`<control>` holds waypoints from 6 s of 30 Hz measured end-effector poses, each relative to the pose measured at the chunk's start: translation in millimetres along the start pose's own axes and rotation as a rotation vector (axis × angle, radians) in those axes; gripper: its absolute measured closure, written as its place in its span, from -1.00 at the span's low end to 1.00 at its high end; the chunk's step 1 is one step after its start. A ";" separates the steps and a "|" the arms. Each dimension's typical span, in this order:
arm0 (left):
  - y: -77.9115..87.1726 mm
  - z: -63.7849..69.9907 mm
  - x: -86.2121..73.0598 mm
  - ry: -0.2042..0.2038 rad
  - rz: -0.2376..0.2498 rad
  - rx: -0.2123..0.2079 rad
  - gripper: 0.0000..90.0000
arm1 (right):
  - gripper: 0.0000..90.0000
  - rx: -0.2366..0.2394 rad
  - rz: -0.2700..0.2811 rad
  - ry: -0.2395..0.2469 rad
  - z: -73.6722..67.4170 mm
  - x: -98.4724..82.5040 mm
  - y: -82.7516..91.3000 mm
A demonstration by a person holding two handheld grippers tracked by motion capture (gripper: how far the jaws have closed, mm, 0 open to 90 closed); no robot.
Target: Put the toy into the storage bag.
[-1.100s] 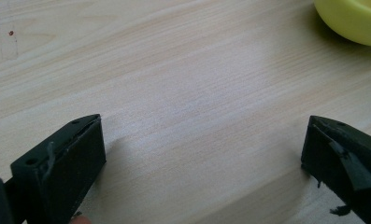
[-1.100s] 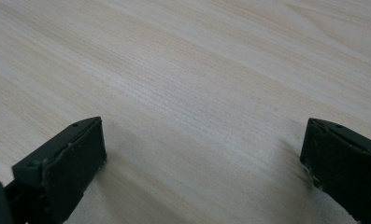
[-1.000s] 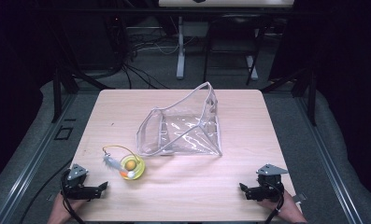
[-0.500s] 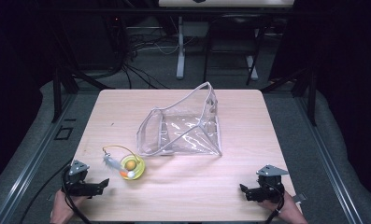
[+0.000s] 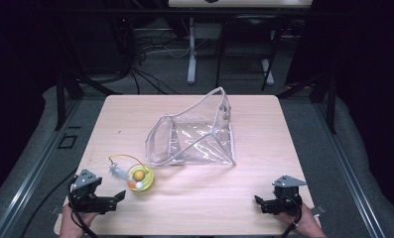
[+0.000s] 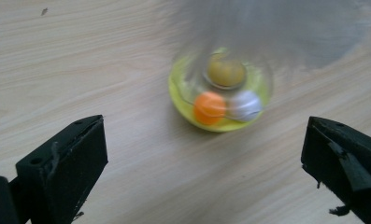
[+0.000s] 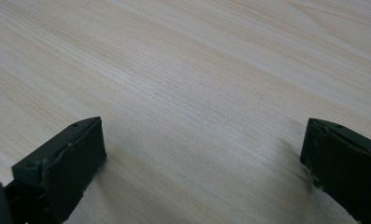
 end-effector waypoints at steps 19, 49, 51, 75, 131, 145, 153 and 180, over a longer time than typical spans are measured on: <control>1.6 72.4 33.9 -0.126 0.034 -0.096 -0.93 | -1.00 0.000 0.000 0.000 0.0 0.0 0.0; -18.5 42.1 80.7 -0.031 0.215 0.011 0.58 | -1.00 -0.001 0.002 0.001 0.0 0.0 -0.1; -17.6 41.2 80.7 -0.038 0.216 0.005 0.76 | -1.00 0.000 0.002 0.001 0.1 0.0 -0.1; -10.3 33.9 86.1 -0.093 0.169 -0.060 0.96 | -1.00 0.000 0.002 0.001 0.1 0.0 -0.1; 27.6 -1.4 158.4 -0.160 0.220 -0.050 0.96 | -1.00 0.001 0.002 0.002 0.1 0.0 -0.2; 30.4 0.5 181.5 -0.185 0.225 -0.045 0.96 | -1.00 0.002 0.002 0.003 0.2 0.1 -0.3; 34.2 4.0 202.4 -0.212 0.237 -0.041 0.96 | -1.00 0.004 0.000 0.005 0.4 0.1 -0.2; 8.4 33.6 240.3 -0.289 0.212 -0.103 0.96 | -1.00 0.006 0.001 0.010 0.7 0.1 -0.3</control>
Point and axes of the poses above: each handheld gripper's, and its own axes: y roughly backward along the jaws, x roughly out of its top, z roughly to its right, the point moved 5 cm from there along -y, roughly forward along the jaws
